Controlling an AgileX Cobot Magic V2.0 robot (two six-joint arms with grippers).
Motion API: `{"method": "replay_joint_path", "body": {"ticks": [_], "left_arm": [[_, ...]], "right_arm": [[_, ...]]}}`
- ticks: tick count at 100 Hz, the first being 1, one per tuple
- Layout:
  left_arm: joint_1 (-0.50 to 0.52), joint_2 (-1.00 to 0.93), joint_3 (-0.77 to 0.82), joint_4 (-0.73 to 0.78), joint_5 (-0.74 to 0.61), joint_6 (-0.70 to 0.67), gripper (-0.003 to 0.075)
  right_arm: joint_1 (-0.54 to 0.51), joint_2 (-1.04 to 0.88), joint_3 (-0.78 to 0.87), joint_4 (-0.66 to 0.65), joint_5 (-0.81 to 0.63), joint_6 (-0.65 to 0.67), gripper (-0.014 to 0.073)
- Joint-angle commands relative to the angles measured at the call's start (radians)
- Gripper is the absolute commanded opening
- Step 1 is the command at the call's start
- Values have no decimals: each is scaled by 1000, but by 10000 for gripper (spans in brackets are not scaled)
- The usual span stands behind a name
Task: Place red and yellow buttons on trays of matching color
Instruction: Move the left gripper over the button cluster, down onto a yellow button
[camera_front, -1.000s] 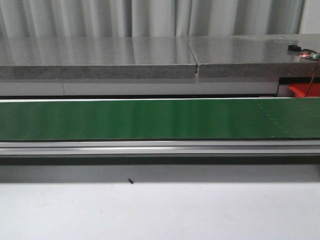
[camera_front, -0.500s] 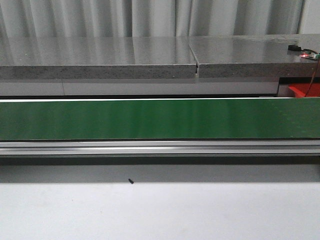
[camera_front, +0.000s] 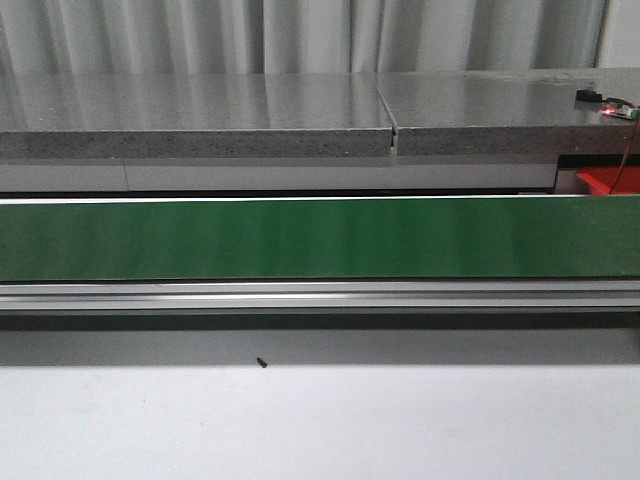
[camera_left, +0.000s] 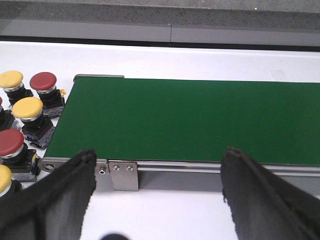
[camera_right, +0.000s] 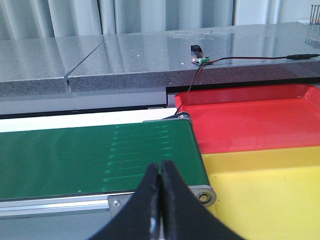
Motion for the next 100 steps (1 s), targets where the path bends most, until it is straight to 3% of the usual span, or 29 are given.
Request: {"method": "replay_joint_path", "body": {"ticks": [1, 25, 60, 100], "left_arm": [[0, 10, -56, 2, -52, -56, 524], [52, 80, -133, 98, 60, -218, 523], [256, 293, -271, 48, 298, -267, 523], [484, 521, -369, 27, 443, -263, 523]], "right_arm": [[-4, -21, -15, -10, -75, -6, -68], [-4, -21, -15, -10, -75, -6, -68], [-4, -21, -15, -10, -75, -6, -68], [-4, -21, -15, -10, -75, -6, -68]]}}
